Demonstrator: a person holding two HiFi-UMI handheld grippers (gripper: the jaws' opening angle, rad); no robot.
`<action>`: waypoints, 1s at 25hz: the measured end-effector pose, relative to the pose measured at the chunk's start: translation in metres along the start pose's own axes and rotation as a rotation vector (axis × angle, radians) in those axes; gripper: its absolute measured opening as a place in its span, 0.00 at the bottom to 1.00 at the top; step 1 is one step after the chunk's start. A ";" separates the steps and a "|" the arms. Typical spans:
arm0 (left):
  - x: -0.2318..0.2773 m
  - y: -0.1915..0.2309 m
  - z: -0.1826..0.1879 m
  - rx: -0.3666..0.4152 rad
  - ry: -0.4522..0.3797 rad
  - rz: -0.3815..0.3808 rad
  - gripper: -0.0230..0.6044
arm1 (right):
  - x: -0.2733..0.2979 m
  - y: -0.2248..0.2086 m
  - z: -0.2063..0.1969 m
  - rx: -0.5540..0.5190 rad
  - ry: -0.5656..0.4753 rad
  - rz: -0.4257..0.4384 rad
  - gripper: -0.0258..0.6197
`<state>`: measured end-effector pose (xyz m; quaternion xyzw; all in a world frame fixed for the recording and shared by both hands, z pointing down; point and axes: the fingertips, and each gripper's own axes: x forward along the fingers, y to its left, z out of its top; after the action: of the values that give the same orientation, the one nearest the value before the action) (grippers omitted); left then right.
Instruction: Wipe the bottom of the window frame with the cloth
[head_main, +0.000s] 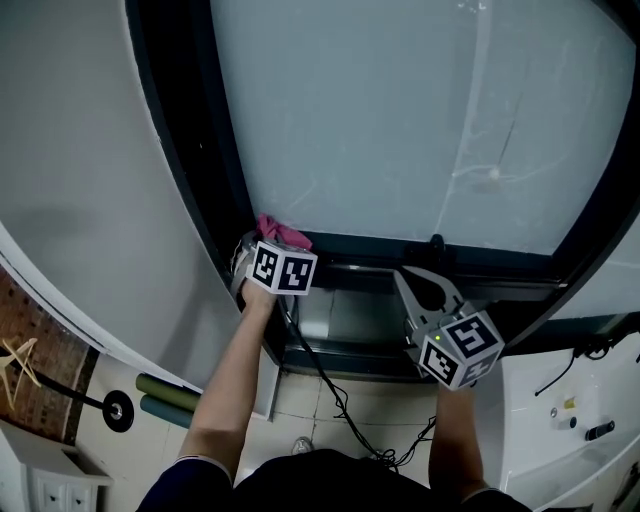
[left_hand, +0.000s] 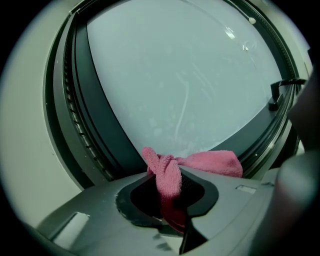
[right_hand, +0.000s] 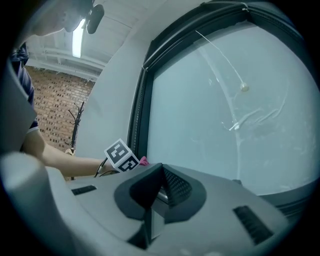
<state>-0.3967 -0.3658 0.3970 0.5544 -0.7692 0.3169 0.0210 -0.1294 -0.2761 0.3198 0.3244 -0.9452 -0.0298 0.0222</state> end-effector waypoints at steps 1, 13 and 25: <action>0.000 0.003 -0.001 0.007 0.006 0.017 0.17 | -0.001 0.000 0.000 0.001 -0.003 -0.005 0.04; -0.051 -0.030 0.058 -0.127 -0.207 -0.136 0.17 | -0.040 -0.022 0.010 -0.013 -0.006 -0.101 0.04; -0.153 -0.168 0.203 -0.205 -0.467 -0.448 0.17 | -0.147 -0.085 0.014 -0.039 -0.004 -0.284 0.04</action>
<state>-0.1278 -0.3722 0.2543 0.7623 -0.6401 0.0900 -0.0308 0.0379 -0.2515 0.2963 0.4543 -0.8891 -0.0519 0.0221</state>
